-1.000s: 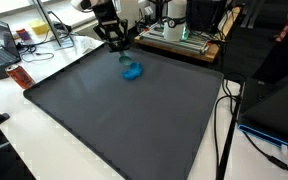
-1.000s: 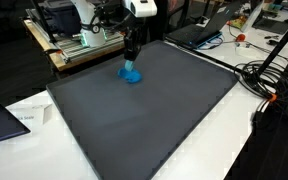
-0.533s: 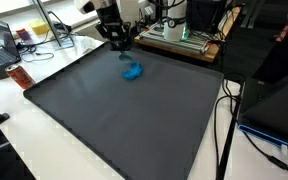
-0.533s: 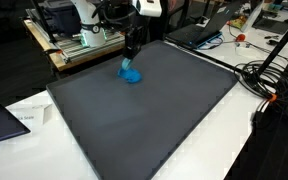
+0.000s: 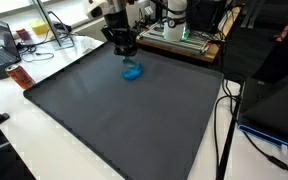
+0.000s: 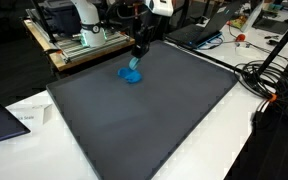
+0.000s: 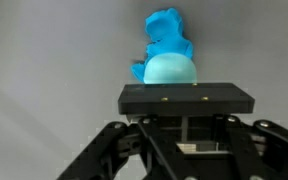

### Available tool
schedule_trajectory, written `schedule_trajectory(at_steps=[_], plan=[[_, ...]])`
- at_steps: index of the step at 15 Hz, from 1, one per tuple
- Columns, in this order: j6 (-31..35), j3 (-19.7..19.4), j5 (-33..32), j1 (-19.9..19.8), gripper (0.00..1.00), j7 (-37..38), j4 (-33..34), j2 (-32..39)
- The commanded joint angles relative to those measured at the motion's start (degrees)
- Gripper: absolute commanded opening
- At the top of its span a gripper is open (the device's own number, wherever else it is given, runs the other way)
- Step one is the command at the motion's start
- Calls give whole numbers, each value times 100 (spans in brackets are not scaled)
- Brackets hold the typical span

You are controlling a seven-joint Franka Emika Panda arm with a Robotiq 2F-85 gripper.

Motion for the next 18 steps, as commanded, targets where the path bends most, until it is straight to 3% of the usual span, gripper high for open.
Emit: schedule_trajectory(at_steps=[1,7,11,18], plan=[[287,25,-211,49,22,473,-10,-29],[922,-4,-333,115,22,1165,-81,83],[1245,-67,-1355,451,22,2586,-149,175],[845,-54,-2780,1054,22,4743,-234,323]])
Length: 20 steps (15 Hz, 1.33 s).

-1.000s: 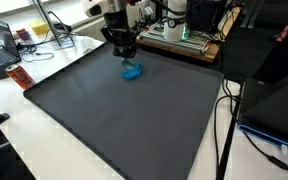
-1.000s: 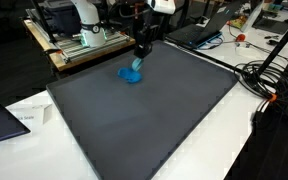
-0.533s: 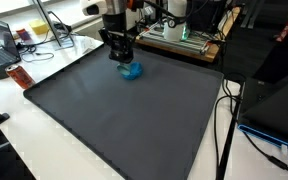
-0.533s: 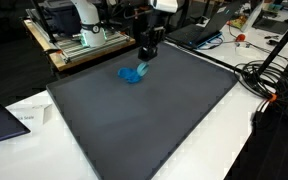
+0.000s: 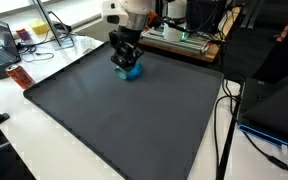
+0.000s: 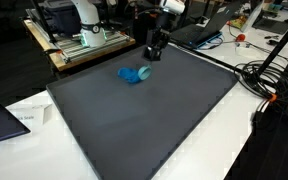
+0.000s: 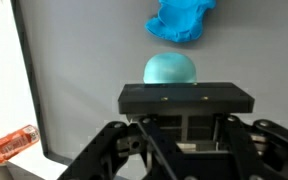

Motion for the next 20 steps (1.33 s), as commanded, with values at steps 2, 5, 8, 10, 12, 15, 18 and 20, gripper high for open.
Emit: schedule_trajectory(at_steps=[2,5,8,10,12,15,18,20], plan=[[-16,20,-605,262,22,954,-300,-121],[160,81,-726,266,22,1189,-614,-318],[616,202,-653,157,22,761,-1112,-725],[1201,252,-738,112,22,397,-1548,-1100],[1668,303,-681,61,22,-45,-1915,-1437],[2298,390,-319,-36,22,-1062,-2426,-1901],[2662,432,225,-31,22,-2340,-2859,-2231],[2789,459,615,25,22,-3187,-3087,-2376]])
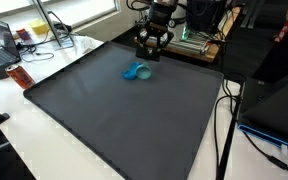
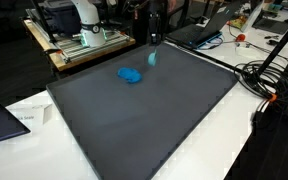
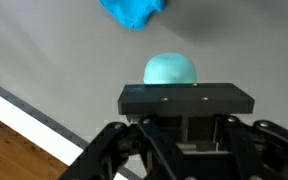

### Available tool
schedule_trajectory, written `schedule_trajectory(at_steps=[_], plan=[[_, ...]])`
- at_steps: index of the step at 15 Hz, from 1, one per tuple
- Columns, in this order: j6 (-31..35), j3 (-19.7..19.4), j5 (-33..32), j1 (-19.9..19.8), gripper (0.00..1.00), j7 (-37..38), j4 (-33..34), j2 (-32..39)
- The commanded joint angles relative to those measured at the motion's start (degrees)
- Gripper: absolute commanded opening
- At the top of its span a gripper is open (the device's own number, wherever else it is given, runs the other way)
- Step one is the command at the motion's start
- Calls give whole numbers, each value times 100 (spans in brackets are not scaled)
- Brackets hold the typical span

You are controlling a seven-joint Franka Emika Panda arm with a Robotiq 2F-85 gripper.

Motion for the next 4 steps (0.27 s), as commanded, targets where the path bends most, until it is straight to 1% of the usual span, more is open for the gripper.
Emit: schedule_trajectory(at_steps=[1,4], plan=[[270,-146,728,264,22,-1548,-588,-498],[445,-500,1409,776,22,-2799,-839,-647]])
